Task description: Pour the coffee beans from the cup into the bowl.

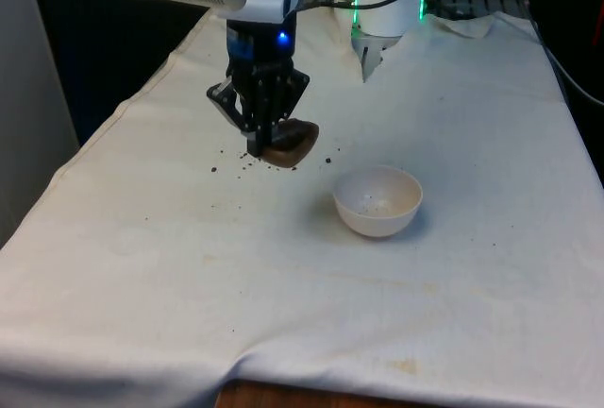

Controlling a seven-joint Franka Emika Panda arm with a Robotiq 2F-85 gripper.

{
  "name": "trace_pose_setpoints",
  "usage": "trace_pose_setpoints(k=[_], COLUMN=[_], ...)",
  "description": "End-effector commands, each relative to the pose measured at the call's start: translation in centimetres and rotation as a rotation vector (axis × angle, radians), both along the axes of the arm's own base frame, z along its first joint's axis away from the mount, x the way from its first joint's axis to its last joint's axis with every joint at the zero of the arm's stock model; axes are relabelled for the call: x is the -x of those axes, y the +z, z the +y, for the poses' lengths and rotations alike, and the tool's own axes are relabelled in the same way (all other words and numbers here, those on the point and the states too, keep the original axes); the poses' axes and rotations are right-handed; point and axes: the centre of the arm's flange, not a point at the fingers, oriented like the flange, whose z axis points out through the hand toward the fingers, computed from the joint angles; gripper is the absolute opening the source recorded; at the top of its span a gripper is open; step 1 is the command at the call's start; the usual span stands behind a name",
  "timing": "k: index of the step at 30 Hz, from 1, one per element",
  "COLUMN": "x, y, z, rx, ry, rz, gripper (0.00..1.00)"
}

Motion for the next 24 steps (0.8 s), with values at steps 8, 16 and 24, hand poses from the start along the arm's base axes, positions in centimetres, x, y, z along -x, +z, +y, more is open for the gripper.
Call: trace_pose_setpoints(k=[8, 16, 24], x=[-0.3, -0.5, -0.7], y=[0.5, 1.0, 1.1], z=[0.1, 0.4, 0.8], rx=[0.036, 0.087, 0.124], ry=[-0.02, -0.045, -0.062], rz=[-0.001, -0.001, -0.004], gripper=[0.0, 0.0, 0.0])
